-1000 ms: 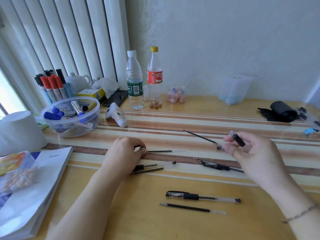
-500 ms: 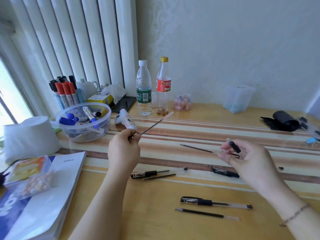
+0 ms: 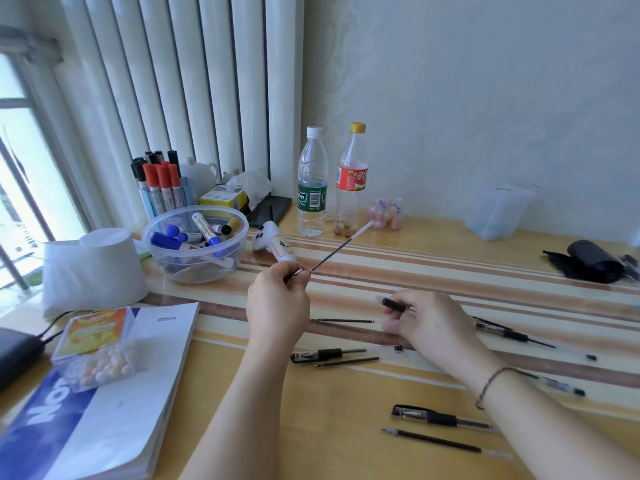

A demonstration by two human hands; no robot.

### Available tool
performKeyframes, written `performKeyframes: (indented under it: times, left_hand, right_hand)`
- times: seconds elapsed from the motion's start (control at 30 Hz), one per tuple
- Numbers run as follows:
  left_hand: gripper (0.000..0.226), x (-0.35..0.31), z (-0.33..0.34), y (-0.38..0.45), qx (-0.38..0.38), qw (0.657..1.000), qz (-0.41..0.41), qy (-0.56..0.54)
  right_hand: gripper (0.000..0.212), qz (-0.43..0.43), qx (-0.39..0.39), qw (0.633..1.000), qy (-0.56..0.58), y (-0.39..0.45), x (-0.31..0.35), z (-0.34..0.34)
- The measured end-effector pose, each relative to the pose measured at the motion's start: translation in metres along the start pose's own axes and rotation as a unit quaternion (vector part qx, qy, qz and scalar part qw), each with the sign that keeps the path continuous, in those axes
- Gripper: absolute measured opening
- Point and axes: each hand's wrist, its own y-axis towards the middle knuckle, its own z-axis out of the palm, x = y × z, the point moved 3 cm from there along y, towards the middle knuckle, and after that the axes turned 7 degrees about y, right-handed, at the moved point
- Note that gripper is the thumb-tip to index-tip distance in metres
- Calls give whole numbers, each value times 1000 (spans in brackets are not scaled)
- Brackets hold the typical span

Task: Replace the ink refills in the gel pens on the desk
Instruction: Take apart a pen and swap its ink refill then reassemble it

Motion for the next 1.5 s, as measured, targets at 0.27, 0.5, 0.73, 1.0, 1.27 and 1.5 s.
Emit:
performKeyframes:
  times: [0.27,0.5,0.73,1.0,1.27,1.5]
  left_hand:
    - [9,2,8,-1,29,1000,3,4]
    - [11,0,15,-4,51,998,10,30]
    - [16,-14,23,-16,90,991,94,44]
    - [16,-31,36,-38,106,962,244,63]
    - [23,-34,44,-47,134,951,269,64]
    - [22,-32,44,-46,142,954,259,60]
  right_hand:
    - [10,-12,6,998,-55,-3,-8,-1]
    - [12,-14,14,1000,15,-8,-15,-16]
    - [43,-69,-44,985,152,-35,-39,-55]
    - [16,-118,-103,982,108,-57,-65,-67]
    - [30,-153,-82,976,132,-61,-65,-72]
    - [27,-169,-65,970,159,-63,-62,-71]
